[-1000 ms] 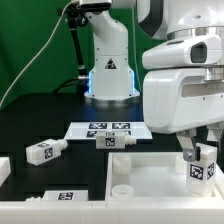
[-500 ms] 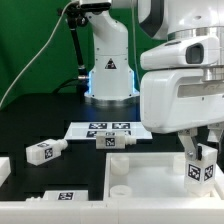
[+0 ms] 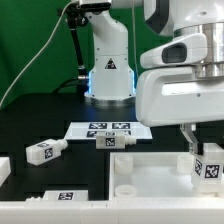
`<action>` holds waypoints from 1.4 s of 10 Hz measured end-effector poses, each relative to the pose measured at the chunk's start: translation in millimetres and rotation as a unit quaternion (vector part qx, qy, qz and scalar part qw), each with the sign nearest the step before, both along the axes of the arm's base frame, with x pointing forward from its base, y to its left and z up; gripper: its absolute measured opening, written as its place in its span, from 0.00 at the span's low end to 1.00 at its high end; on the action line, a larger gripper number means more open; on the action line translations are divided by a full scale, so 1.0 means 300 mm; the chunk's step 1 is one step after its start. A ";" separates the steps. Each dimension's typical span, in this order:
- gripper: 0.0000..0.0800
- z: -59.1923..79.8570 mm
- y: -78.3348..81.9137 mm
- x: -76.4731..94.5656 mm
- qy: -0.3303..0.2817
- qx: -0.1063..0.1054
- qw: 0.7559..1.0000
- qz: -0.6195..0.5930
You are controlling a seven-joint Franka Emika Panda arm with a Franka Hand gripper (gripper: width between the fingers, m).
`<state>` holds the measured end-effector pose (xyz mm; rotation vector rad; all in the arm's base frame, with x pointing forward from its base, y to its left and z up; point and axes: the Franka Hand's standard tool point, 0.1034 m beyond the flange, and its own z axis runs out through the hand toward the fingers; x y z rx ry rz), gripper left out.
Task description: Assemble one leg
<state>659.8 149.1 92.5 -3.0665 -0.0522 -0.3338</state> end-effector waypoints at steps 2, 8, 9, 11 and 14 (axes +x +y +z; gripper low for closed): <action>0.36 -0.008 -0.007 -0.006 0.003 0.022 0.995 -0.096; 0.36 -0.013 -0.034 -0.012 0.028 0.118 0.879 -0.461; 0.36 -0.013 -0.030 -0.015 0.038 0.125 0.857 -0.499; 0.36 -0.013 -0.025 -0.015 0.054 0.135 0.822 -0.550; 0.36 -0.014 -0.024 -0.016 0.056 0.138 0.811 -0.565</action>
Offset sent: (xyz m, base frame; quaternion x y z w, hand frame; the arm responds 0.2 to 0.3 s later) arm -0.0163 -0.0056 -0.0149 0.0078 0.0169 0.3093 0.9508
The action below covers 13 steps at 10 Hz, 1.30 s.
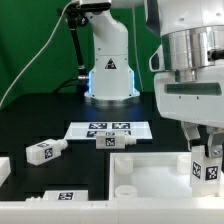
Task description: Assemble one leg
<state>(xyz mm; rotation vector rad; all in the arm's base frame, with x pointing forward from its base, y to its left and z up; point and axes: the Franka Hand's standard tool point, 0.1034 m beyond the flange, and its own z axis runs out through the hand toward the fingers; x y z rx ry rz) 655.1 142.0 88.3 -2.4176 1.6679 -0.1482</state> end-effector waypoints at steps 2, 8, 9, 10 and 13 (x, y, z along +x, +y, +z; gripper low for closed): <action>0.73 -0.002 -0.001 -0.002 -0.006 -0.011 0.998 0.055; 0.81 -0.011 0.000 -0.009 -0.034 -0.057 0.961 0.268; 0.81 -0.011 0.001 -0.010 -0.036 -0.067 0.946 0.315; 0.81 -0.007 0.005 -0.010 -0.035 -0.078 0.926 0.368; 0.81 0.016 0.009 0.010 -0.041 -0.122 0.845 0.519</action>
Offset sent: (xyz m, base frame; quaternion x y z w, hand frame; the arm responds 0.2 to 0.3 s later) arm -0.0131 0.0084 -0.0009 0.0132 0.0082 -0.1049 0.9944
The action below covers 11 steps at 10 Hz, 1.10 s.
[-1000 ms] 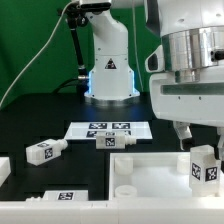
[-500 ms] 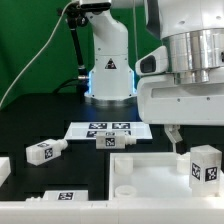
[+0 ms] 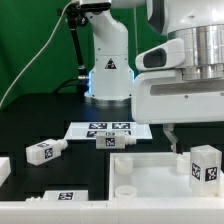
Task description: Assemble one leg
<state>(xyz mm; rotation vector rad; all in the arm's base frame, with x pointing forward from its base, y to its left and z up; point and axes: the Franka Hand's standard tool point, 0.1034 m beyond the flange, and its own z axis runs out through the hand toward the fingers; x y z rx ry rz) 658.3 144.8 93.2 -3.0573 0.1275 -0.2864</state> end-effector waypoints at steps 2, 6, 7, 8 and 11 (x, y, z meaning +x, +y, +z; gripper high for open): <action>0.81 0.011 0.000 0.024 -0.006 -0.042 0.991 0.125; 0.81 -0.003 -0.022 0.035 -0.008 -0.078 0.959 0.272; 0.81 -0.004 -0.027 0.035 -0.008 -0.081 0.955 0.284; 0.70 -0.004 -0.027 0.035 -0.008 -0.080 0.956 0.281; 0.34 -0.005 -0.027 0.035 -0.008 -0.080 0.956 0.281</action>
Offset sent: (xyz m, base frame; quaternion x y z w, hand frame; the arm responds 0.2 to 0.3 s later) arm 0.0081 -0.0002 0.0004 -0.0304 -0.0073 -0.2660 0.9635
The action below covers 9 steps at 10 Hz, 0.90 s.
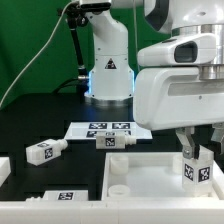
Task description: Assemble one leg
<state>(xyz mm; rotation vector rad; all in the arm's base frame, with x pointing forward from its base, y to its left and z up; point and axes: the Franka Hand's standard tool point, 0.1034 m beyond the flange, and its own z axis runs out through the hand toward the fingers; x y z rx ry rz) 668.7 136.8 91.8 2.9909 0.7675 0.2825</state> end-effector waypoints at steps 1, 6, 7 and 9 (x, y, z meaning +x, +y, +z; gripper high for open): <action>0.34 0.000 0.000 0.000 0.000 0.000 1.000 0.000; 0.34 0.001 0.002 0.001 -0.001 0.021 0.995 -0.099; 0.34 0.001 0.001 0.004 -0.004 0.033 0.987 -0.156; 0.34 0.002 0.001 0.009 -0.016 0.060 0.966 -0.249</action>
Offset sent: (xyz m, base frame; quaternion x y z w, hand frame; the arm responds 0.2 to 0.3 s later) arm 0.0000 0.0000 0.0000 0.0000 0.0000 0.0000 1.0000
